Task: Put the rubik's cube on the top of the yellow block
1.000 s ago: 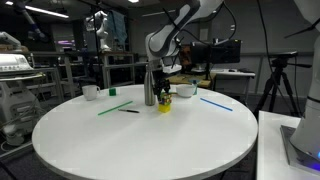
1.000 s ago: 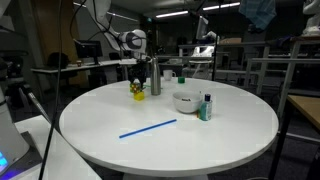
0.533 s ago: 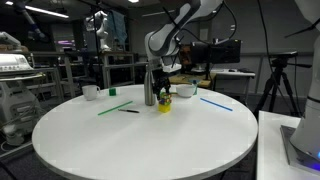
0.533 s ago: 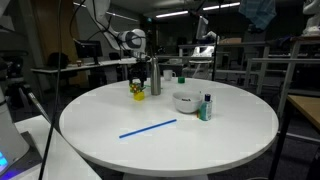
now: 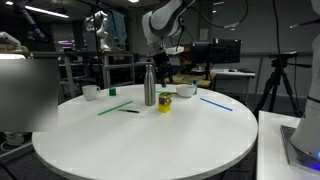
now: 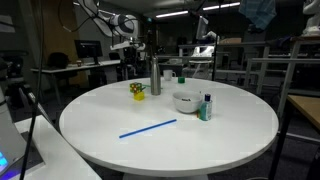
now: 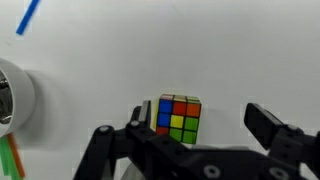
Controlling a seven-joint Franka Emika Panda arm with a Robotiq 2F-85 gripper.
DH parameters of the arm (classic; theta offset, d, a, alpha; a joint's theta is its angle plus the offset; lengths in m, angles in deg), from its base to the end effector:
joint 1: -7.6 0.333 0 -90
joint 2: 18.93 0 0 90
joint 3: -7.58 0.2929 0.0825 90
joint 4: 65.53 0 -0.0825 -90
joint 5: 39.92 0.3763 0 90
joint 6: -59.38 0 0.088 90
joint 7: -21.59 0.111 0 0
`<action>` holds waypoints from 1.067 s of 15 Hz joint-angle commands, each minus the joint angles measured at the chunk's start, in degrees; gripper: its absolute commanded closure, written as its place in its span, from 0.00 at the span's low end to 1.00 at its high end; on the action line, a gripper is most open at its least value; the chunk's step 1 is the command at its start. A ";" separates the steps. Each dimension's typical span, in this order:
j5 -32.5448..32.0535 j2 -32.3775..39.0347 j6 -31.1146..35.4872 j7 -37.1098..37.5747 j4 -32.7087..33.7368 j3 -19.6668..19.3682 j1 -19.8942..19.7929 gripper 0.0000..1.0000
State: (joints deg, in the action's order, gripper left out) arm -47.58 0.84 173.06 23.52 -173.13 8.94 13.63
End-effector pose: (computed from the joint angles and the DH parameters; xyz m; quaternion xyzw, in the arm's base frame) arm 0.5818 0.0661 0.2897 0.9882 0.0809 -0.1140 0.0630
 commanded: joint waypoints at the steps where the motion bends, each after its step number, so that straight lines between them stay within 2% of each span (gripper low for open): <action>1: -2.90 -9.09 -4.01 2.95 -3.80 0.68 1.32 0.00; 12: -3.15 -30.32 -3.84 10.75 -3.45 4.61 1.04 0.00; 15: -1.02 -35.19 -4.82 11.25 -3.87 5.54 0.89 0.00; 16: -1.50 -31.52 -3.71 9.72 -2.00 5.51 0.54 0.00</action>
State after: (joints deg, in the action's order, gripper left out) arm -49.27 -30.79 169.48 33.38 -175.32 13.61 15.08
